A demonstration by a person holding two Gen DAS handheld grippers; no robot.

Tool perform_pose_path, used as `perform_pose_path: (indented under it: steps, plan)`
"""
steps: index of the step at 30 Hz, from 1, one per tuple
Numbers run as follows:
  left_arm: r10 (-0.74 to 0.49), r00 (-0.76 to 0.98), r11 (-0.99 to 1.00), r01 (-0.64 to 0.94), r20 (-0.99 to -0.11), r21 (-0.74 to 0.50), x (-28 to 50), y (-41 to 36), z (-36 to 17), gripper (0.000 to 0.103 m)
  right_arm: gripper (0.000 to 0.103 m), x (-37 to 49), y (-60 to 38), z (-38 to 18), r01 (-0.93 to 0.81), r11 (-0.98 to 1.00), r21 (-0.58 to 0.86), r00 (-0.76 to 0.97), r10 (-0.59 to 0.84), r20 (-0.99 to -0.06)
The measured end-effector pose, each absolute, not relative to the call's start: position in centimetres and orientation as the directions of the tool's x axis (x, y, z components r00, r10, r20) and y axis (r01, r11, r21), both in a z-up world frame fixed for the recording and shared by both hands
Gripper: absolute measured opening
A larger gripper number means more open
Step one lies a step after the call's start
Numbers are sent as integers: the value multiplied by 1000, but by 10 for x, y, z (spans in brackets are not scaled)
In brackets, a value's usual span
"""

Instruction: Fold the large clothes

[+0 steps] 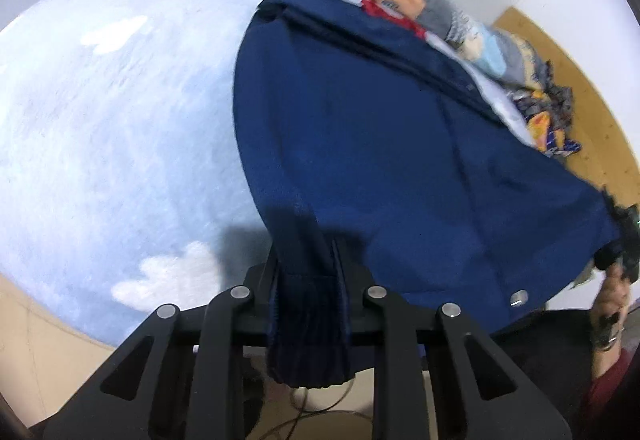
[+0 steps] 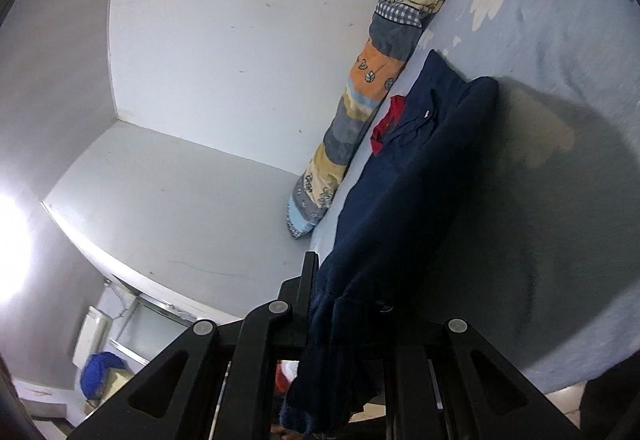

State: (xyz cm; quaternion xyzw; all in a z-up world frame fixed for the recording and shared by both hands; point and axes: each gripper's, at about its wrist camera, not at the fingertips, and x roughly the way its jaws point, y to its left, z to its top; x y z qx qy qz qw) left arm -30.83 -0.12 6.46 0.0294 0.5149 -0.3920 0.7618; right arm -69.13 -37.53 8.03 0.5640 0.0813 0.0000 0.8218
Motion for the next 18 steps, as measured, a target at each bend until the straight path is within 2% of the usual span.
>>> perform_pose_path:
  steps: [4, 11, 18]
  plan:
    - [-609, 158, 679, 610, -778, -408, -298, 3, 80, 19, 12, -687, -374, 87, 95, 388, 917, 983, 106, -147]
    - [-717, 174, 650, 518, -675, -556, -261, 0, 123, 19, 12, -678, -390, 109, 61, 391, 918, 986, 118, -115]
    - [-747, 221, 649, 446, -627, -617, -197, -38, 150, 19, 12, -641, -433, 134, 54, 354, 934, 991, 94, -93]
